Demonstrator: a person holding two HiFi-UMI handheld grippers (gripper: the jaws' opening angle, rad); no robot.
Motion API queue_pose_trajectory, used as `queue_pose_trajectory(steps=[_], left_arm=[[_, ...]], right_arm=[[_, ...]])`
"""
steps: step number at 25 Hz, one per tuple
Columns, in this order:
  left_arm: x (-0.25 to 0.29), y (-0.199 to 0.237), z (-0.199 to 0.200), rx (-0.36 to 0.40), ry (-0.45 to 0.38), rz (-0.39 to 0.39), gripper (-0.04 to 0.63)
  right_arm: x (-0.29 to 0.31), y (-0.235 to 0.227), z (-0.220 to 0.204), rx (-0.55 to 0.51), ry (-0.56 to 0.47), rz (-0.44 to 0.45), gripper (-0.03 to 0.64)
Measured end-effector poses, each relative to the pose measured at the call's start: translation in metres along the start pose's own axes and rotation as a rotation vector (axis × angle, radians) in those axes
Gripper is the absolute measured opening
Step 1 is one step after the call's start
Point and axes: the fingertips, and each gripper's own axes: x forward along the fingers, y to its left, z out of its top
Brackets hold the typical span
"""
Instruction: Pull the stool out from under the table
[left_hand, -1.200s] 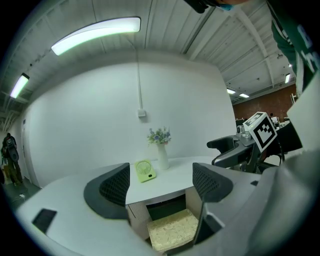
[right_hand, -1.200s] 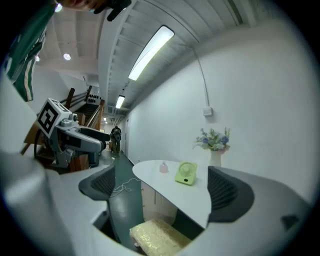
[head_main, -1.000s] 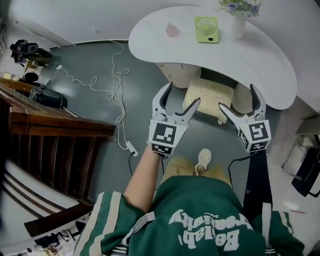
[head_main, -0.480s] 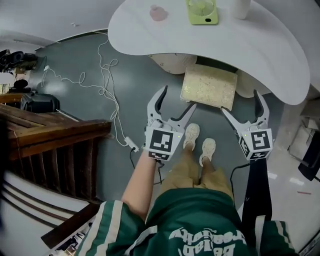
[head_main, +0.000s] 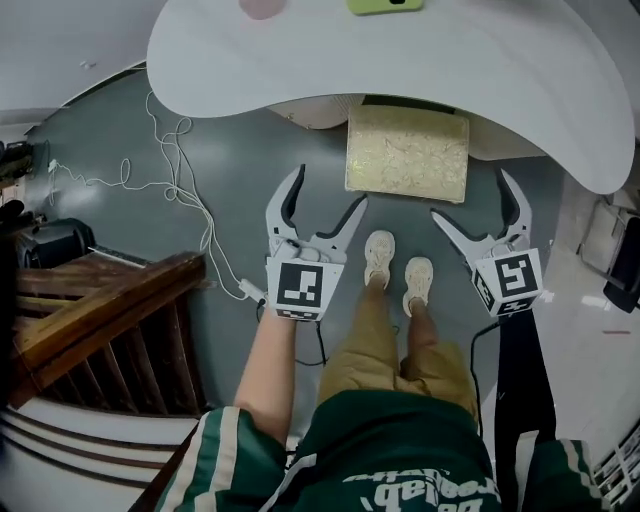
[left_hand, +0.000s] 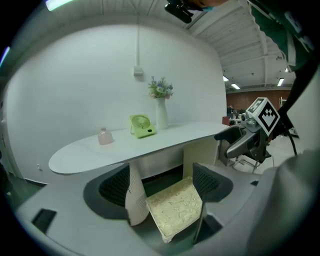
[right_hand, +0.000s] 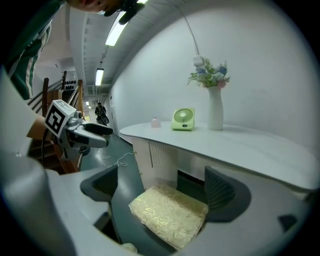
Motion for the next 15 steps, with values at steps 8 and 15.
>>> queue_pose_trajectory(steps=[8, 15], left_arm=[[0.048, 0.004, -0.072, -0.013, 0.044, -0.082, 0.397], [0.086, -0.012, -0.149, 0.0, 0.1, -0.179, 0.397]], right_arm=[[0.045, -0.003, -0.056, 0.03, 0.08, -0.029, 0.535], [0.073, -0.012, -0.122, 0.054, 0.133, -0.096, 0.534]])
